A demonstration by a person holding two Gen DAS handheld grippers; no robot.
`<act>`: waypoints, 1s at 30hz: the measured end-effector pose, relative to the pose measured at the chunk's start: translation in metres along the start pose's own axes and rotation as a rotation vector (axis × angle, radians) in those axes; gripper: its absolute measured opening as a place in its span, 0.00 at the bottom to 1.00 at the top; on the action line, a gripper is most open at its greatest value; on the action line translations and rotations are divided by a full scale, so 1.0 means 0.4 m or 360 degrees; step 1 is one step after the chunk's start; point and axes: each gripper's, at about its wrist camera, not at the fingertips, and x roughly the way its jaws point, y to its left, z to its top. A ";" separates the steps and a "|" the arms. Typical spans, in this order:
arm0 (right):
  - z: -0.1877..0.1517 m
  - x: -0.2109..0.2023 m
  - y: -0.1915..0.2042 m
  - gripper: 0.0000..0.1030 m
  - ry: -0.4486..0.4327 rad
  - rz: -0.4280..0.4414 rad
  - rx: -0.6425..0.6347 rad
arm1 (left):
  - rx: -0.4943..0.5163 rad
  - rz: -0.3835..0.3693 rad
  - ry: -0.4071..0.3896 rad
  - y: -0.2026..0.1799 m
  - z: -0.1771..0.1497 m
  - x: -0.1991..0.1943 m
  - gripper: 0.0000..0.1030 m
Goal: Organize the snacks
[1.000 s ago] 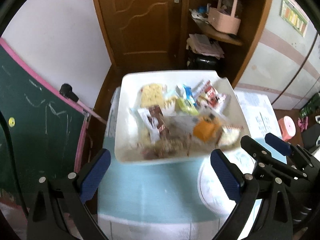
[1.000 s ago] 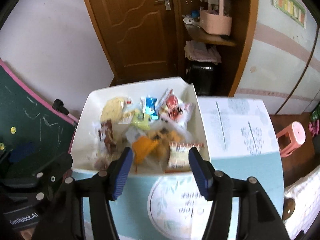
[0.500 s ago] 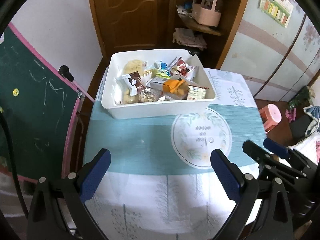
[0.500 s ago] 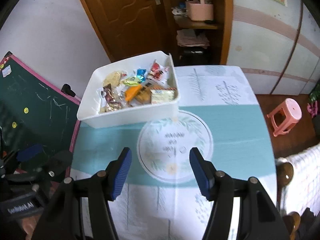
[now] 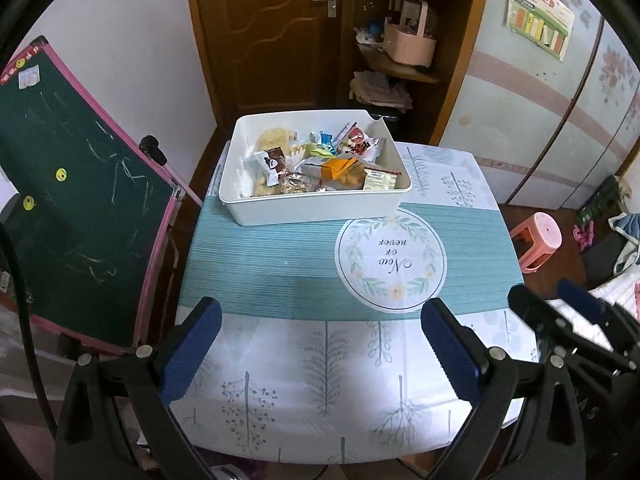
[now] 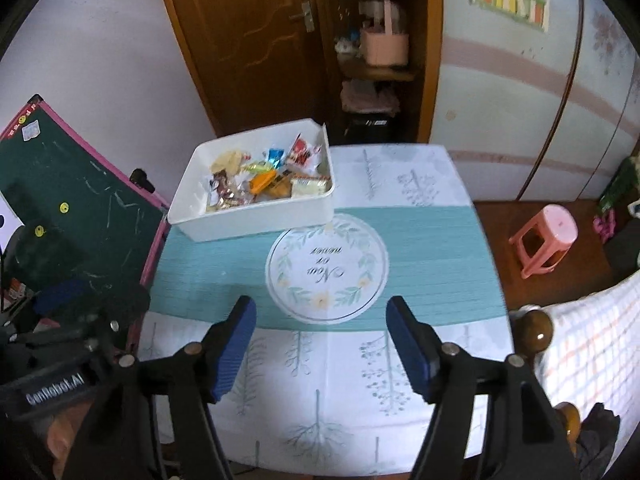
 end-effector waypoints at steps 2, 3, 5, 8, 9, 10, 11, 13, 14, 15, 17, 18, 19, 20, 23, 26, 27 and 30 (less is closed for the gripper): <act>-0.001 -0.017 -0.004 0.67 -0.0028 -0.0014 0.0003 | 0.0010 0.0002 -0.0014 -0.007 -0.005 -0.012 0.97; -0.002 -0.023 -0.006 0.67 -0.0035 -0.0017 0.0005 | 0.0012 0.0008 -0.0023 -0.010 -0.005 -0.017 0.97; -0.006 -0.032 -0.011 0.67 -0.0040 -0.0024 0.0008 | 0.0008 0.0014 -0.0053 -0.011 -0.006 -0.029 0.97; -0.014 -0.042 -0.013 0.67 -0.0043 -0.0015 0.0008 | 0.0013 0.0027 -0.0082 -0.017 -0.010 -0.046 0.97; -0.015 -0.045 -0.013 0.67 -0.0045 -0.0016 0.0007 | 0.0016 0.0029 -0.0084 -0.018 -0.011 -0.049 0.97; -0.016 -0.048 -0.013 0.67 -0.0049 -0.0024 0.0007 | 0.0016 0.0026 -0.0085 -0.019 -0.013 -0.052 0.97; -0.017 -0.049 -0.013 0.67 -0.0051 -0.0026 0.0009 | 0.0013 0.0020 -0.0086 -0.019 -0.016 -0.055 0.97; -0.020 -0.055 -0.015 0.67 -0.0056 -0.0022 0.0015 | 0.0012 0.0016 -0.0089 -0.020 -0.019 -0.061 0.97; -0.022 -0.057 -0.015 0.67 -0.0059 -0.0023 0.0016 | 0.0008 0.0013 -0.0090 -0.021 -0.022 -0.065 0.97; -0.025 -0.060 -0.013 0.67 -0.0063 -0.0026 0.0017 | 0.0005 0.0013 -0.0091 -0.020 -0.022 -0.066 0.97; -0.028 -0.068 -0.011 0.67 -0.0076 -0.0028 0.0014 | 0.0001 0.0014 -0.0101 -0.021 -0.026 -0.074 0.97; -0.029 -0.071 -0.012 0.67 -0.0081 -0.0027 0.0012 | -0.0001 0.0019 -0.0107 -0.021 -0.028 -0.078 0.97; -0.030 -0.074 -0.013 0.67 -0.0086 -0.0025 0.0011 | -0.0002 0.0021 -0.0111 -0.020 -0.030 -0.079 0.97; -0.032 -0.076 -0.014 0.67 -0.0091 -0.0022 0.0010 | -0.0005 0.0026 -0.0114 -0.020 -0.033 -0.082 0.97; -0.038 -0.080 -0.017 0.67 -0.0097 -0.0008 0.0012 | -0.0016 0.0039 -0.0111 -0.021 -0.040 -0.084 0.97; -0.044 -0.084 -0.020 0.67 -0.0094 0.0009 0.0011 | -0.0025 0.0050 -0.0097 -0.020 -0.047 -0.082 0.97; -0.045 -0.086 -0.021 0.67 -0.0097 0.0016 0.0012 | -0.0026 0.0052 -0.0091 -0.020 -0.049 -0.080 0.97; -0.050 -0.091 -0.022 0.67 -0.0109 0.0020 0.0003 | -0.0030 0.0060 -0.0084 -0.018 -0.055 -0.078 0.97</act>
